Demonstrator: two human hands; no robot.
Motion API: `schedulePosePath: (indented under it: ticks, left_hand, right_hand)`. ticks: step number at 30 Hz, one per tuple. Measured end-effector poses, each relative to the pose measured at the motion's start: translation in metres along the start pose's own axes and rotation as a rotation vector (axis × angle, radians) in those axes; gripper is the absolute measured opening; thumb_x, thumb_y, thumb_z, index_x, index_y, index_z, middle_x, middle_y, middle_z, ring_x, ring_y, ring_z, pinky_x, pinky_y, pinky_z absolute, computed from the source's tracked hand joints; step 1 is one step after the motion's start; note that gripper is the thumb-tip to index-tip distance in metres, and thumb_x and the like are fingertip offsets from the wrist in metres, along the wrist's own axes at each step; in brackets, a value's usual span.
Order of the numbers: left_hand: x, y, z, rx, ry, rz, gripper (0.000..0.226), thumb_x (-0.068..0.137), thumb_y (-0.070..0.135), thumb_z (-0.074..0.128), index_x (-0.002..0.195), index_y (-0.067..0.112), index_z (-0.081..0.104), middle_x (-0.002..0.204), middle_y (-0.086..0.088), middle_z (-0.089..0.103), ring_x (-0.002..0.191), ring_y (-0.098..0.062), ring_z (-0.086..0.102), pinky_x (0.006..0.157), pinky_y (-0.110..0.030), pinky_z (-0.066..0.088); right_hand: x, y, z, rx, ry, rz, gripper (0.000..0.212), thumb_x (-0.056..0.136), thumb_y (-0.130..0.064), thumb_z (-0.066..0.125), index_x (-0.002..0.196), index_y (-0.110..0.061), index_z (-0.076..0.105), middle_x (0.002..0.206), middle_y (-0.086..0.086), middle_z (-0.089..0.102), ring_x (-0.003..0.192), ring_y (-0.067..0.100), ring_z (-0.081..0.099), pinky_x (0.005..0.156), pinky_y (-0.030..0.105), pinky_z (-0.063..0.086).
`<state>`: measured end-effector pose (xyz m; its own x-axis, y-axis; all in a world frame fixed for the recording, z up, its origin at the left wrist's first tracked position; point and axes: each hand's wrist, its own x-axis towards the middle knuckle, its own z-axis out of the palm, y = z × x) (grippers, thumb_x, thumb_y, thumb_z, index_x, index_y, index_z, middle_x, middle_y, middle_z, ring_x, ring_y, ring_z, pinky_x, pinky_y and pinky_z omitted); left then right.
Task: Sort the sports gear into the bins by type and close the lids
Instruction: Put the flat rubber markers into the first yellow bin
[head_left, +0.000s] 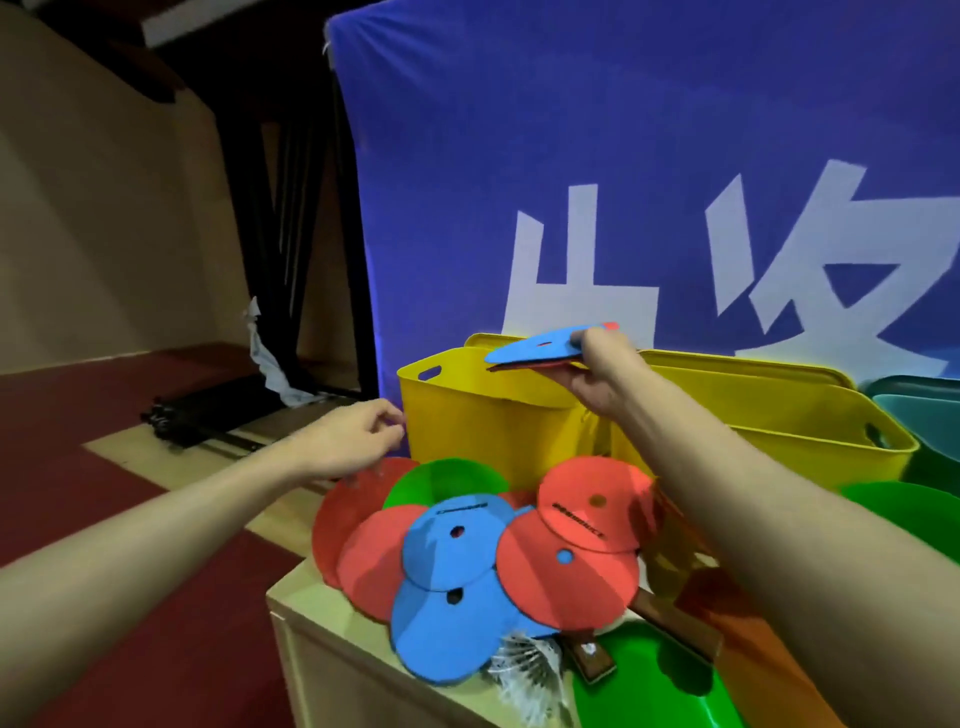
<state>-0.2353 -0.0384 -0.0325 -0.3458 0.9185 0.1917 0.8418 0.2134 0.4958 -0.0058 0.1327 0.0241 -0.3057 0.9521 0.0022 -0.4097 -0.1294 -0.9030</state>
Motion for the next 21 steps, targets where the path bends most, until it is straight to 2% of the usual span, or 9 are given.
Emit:
schedulePosePath:
  ticks: [3, 5, 6, 8, 10, 13, 18, 20, 21]
  left_hand:
    - [0.001, -0.036, -0.002, 0.193, 0.009, -0.043, 0.024, 0.099, 0.024, 0.055, 0.120, 0.017, 0.062, 0.091, 0.006, 0.069, 0.059, 0.005, 0.059, 0.041, -0.007, 0.038]
    - [0.000, -0.052, 0.005, 0.272, -0.027, -0.048, 0.020, 0.098, 0.022, 0.056, 0.115, 0.016, 0.063, 0.088, 0.005, 0.068, 0.054, 0.007, 0.058, 0.044, -0.006, 0.038]
    - [0.000, -0.059, 0.009, 0.320, -0.041, -0.032, 0.020, 0.097, 0.022, 0.057, 0.114, 0.017, 0.064, 0.091, 0.005, 0.069, 0.061, 0.006, 0.059, 0.048, -0.006, 0.039]
    - [0.002, -0.065, 0.021, 0.417, -0.079, 0.041, 0.024, 0.095, 0.026, 0.058, 0.117, 0.017, 0.064, 0.099, 0.002, 0.069, 0.089, -0.009, 0.065, 0.067, -0.012, 0.042]
    - [0.006, -0.060, 0.034, 0.434, -0.128, 0.116, 0.030, 0.096, 0.031, 0.059, 0.122, 0.016, 0.063, 0.109, -0.002, 0.068, 0.107, -0.020, 0.063, 0.086, -0.024, 0.044]
    - [0.009, -0.035, 0.058, 0.417, -0.238, 0.191, 0.045, 0.099, 0.043, 0.059, 0.132, 0.012, 0.058, 0.126, -0.005, 0.062, 0.117, -0.020, 0.059, 0.095, -0.027, 0.042]
    - [0.019, -0.008, 0.091, 0.485, -0.508, 0.150, 0.087, 0.088, 0.070, 0.057, 0.151, 0.012, 0.038, 0.149, -0.010, 0.048, 0.134, -0.025, 0.049, 0.106, -0.030, 0.040]
    - [0.019, 0.000, 0.098, 0.508, -0.554, 0.161, 0.095, 0.086, 0.073, 0.058, 0.155, 0.013, 0.032, 0.154, -0.011, 0.043, 0.139, -0.026, 0.044, 0.110, -0.030, 0.037]
    - [0.018, 0.002, 0.100, 0.507, -0.561, 0.181, 0.101, 0.083, 0.076, 0.058, 0.156, 0.013, 0.029, 0.157, -0.010, 0.040, 0.141, -0.026, 0.042, 0.112, -0.030, 0.036]
  right_hand:
    - [0.036, 0.010, 0.019, -0.112, 0.040, -0.037, 0.037, 0.102, 0.006, 0.039, 0.139, 0.001, 0.041, 0.128, 0.025, 0.060, 0.096, 0.036, 0.067, 0.055, 0.044, 0.059]
    - [0.050, 0.016, 0.024, -0.203, 0.006, -0.025, 0.038, 0.105, -0.006, 0.046, 0.143, -0.004, 0.040, 0.136, 0.019, 0.059, 0.101, 0.031, 0.066, 0.061, 0.038, 0.060]
    - [0.049, 0.014, 0.024, -0.307, 0.008, -0.002, 0.039, 0.105, -0.010, 0.049, 0.143, -0.004, 0.043, 0.138, 0.017, 0.058, 0.104, 0.030, 0.065, 0.073, 0.037, 0.059]
    - [0.046, 0.003, 0.014, -0.874, 0.081, -0.090, 0.036, 0.103, -0.013, 0.051, 0.136, 0.001, 0.052, 0.136, 0.018, 0.059, 0.116, 0.034, 0.060, 0.093, 0.040, 0.051]
    - [0.036, -0.017, -0.005, -1.208, 0.167, -0.242, 0.036, 0.101, -0.012, 0.050, 0.131, 0.006, 0.055, 0.134, 0.023, 0.060, 0.123, 0.038, 0.056, 0.100, 0.040, 0.045]
    - [0.005, -0.028, -0.029, -1.308, 0.027, -0.387, 0.039, 0.101, -0.013, 0.052, 0.139, -0.002, 0.057, 0.140, 0.017, 0.059, 0.128, 0.031, 0.056, 0.104, 0.037, 0.044]
    - [-0.055, 0.029, -0.055, -1.619, -0.338, -0.675, 0.029, 0.095, -0.018, 0.057, 0.120, -0.013, 0.070, 0.121, 0.006, 0.071, 0.111, 0.024, 0.066, 0.091, 0.029, 0.046]
    - [-0.067, 0.051, -0.062, -1.760, -0.487, -0.700, 0.035, 0.095, -0.031, 0.059, 0.126, -0.015, 0.064, 0.125, 0.008, 0.066, 0.114, 0.027, 0.063, 0.091, 0.031, 0.046]
    - [-0.070, 0.061, -0.067, -1.863, -0.529, -0.656, 0.049, 0.094, -0.043, 0.061, 0.134, -0.016, 0.056, 0.133, 0.011, 0.059, 0.120, 0.032, 0.059, 0.095, 0.035, 0.046]
